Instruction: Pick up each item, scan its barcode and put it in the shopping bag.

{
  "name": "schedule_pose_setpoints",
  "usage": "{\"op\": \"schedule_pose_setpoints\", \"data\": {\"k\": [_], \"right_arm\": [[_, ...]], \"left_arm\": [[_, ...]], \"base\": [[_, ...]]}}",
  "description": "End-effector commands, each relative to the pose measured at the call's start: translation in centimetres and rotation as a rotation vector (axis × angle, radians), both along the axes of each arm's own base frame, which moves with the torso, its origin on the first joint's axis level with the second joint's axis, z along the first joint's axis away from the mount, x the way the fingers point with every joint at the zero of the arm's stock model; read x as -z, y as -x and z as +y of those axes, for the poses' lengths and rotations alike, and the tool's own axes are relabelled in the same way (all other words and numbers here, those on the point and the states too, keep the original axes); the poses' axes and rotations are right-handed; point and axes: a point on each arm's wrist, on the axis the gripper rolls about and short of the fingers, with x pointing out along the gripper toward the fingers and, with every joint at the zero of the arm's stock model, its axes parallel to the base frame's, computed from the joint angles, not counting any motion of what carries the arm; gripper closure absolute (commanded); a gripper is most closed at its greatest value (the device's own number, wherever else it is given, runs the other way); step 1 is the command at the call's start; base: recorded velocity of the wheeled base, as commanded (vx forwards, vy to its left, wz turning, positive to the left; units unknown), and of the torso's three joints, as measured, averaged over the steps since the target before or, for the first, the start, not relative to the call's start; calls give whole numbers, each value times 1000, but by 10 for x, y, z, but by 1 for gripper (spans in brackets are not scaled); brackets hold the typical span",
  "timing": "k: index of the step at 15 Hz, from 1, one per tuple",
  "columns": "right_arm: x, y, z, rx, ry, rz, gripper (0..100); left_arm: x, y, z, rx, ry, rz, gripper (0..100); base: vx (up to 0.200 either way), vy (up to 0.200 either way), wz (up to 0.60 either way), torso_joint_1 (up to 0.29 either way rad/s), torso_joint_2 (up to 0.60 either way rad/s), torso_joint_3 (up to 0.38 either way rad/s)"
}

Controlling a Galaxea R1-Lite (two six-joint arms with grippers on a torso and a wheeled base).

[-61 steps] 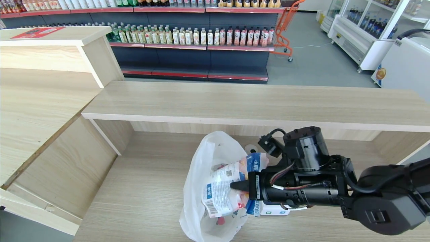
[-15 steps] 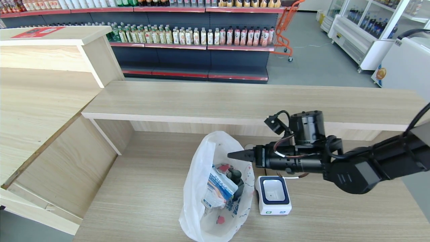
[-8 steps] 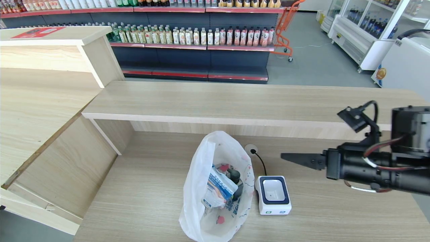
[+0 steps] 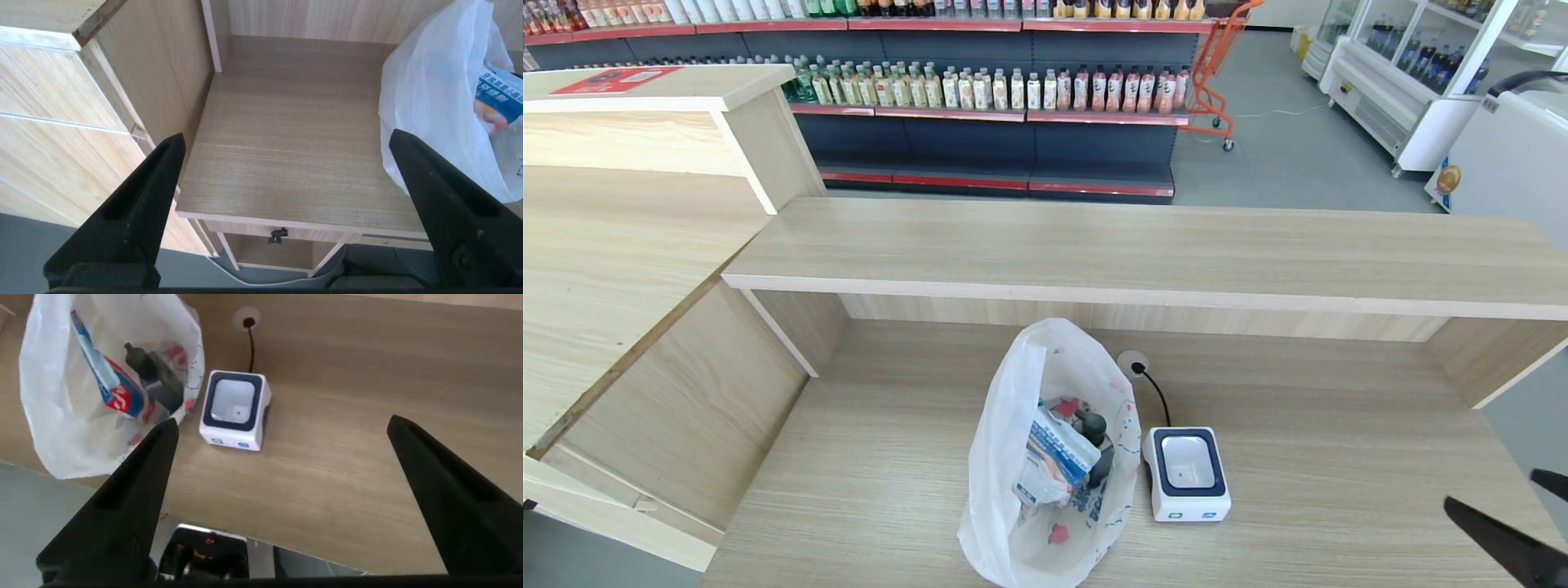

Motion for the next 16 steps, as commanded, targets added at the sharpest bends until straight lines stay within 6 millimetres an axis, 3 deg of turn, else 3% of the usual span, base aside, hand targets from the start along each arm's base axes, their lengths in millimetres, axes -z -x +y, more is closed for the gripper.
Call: {"op": "schedule_pose_setpoints", "data": {"k": [1,4,10,11,16], "right_arm": [[62,65,-7,154,50,-122,0],[77,82,-8,218,19,-185,0],[78,84,-8,228,6,-179,0],[79,84,-8,232,6,-176,100],[79,84,-8,237,-3,-175,100]], "left_arm": [[0,0,0,0,0,1,0],[0,0,0,0,0,1,0],[0,0,0,0,0,1,0],[0,0,0,-2,0,0,0],[0,0,0,0,0,1,0]], "base": [[0,0,0,0,0,0],[0,0,0,0,0,0],[0,0,0,0,0,0],[0,0,0,0,0,0],[0,0,0,0,0,0]]}}
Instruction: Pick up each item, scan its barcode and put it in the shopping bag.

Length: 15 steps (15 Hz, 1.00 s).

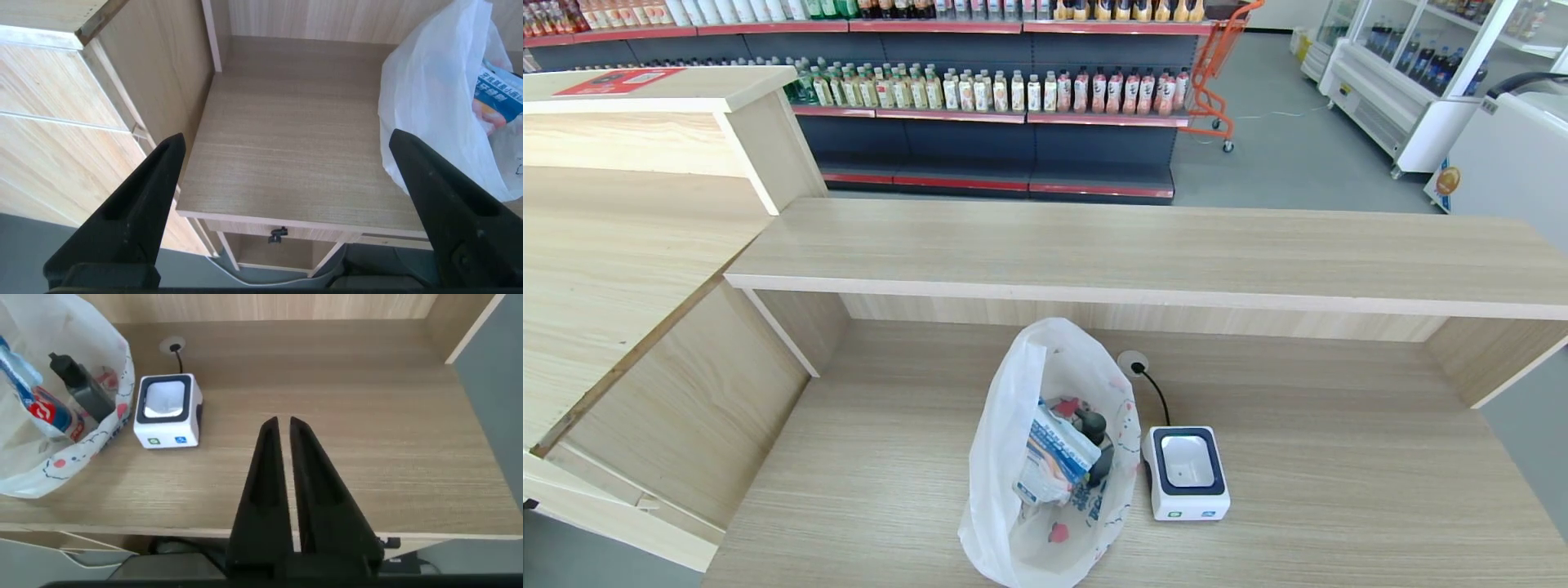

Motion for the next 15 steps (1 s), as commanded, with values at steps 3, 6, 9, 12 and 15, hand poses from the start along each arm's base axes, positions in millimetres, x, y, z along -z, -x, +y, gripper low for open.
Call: {"op": "schedule_pose_setpoints", "data": {"k": [3,6,9,12,15], "right_arm": [[0,0,0,1,0,7,100],[0,0,0,1,0,7,100],[0,0,0,1,0,7,100],[0,0,0,1,0,7,100],[0,0,0,1,0,7,100]], "left_arm": [[0,0,0,-2,3,1,0],[0,0,0,-2,-2,1,0],[0,0,0,1,-8,0,0],[0,0,0,1,-9,0,0],[0,0,0,0,-3,1,0]], "base": [[0,0,0,0,0,0],[0,0,0,0,0,0],[133,-133,0,5,2,2],[200,-200,0,2,-1,1],[67,-67,0,9,2,1]]}}
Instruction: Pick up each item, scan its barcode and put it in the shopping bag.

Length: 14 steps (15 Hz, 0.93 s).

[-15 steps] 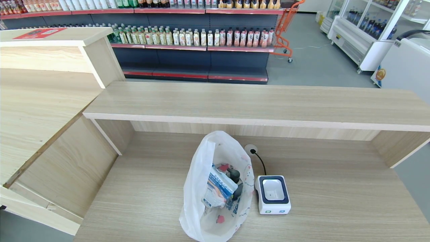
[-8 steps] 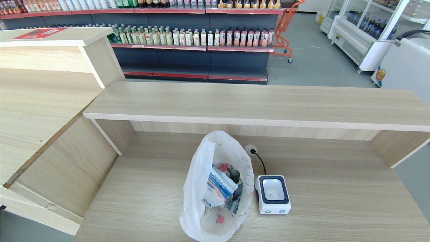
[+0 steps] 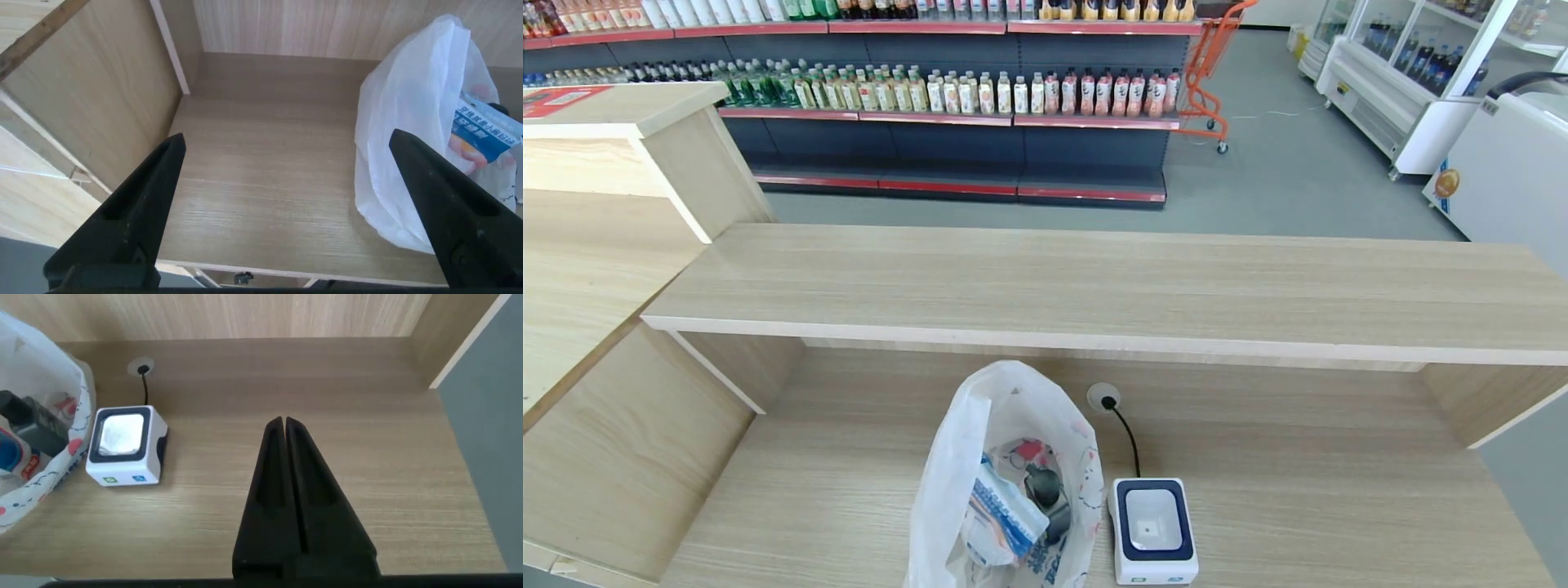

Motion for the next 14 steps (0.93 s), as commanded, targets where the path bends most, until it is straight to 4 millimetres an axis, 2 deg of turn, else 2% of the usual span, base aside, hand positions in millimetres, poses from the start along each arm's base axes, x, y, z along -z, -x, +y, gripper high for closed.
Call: {"op": "schedule_pose_setpoints", "data": {"k": [1,14], "right_arm": [[0,0,0,0,1,4,100],[0,0,0,0,2,4,100]], "left_arm": [[0,0,0,-1,1,0,0],[0,0,0,-1,1,1,0]], "base": [[0,0,0,0,0,0],[0,0,0,0,0,0]]}}
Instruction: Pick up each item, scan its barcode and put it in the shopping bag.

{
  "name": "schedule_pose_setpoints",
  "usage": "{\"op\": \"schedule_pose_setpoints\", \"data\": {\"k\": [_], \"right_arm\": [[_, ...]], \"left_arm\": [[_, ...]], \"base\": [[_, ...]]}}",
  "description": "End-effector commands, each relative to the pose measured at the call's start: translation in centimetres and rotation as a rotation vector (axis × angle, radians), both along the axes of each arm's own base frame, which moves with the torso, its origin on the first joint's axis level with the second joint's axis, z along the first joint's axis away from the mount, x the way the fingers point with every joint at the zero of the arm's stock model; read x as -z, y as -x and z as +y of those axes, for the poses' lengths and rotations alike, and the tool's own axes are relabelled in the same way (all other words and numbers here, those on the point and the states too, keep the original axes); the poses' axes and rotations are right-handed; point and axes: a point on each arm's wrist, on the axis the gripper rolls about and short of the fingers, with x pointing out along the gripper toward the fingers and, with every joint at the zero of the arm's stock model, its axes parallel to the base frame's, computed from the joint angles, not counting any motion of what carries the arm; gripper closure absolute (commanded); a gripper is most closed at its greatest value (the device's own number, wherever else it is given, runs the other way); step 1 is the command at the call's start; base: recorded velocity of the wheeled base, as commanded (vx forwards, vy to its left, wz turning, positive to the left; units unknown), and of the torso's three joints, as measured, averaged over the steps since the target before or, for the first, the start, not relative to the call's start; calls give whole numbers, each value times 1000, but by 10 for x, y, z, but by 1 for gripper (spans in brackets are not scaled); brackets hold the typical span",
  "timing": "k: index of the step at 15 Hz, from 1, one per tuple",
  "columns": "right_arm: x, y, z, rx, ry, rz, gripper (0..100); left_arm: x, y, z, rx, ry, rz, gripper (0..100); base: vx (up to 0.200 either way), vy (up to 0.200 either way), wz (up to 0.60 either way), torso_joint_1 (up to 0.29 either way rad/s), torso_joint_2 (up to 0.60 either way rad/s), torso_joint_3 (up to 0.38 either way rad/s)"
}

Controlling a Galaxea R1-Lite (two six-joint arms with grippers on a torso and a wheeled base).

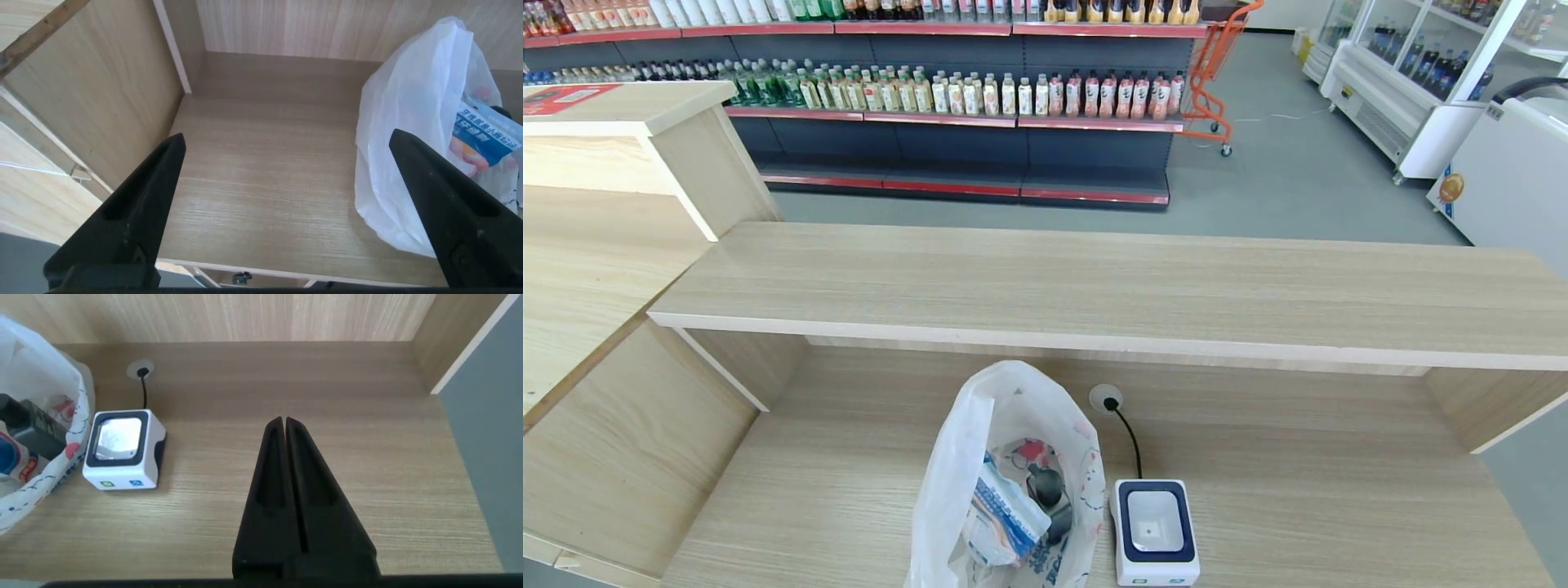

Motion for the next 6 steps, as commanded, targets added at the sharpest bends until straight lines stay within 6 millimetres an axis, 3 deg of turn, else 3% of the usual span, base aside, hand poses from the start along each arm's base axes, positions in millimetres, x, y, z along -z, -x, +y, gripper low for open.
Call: {"op": "schedule_pose_setpoints", "data": {"k": [1,6], "right_arm": [[0,0,0,-1,1,3,100],[0,0,0,1,-3,5,100]], "left_arm": [[0,0,0,-1,0,1,0],[0,0,0,-1,0,1,0]], "base": [[0,0,0,0,0,0],[0,0,0,0,0,0]]}}
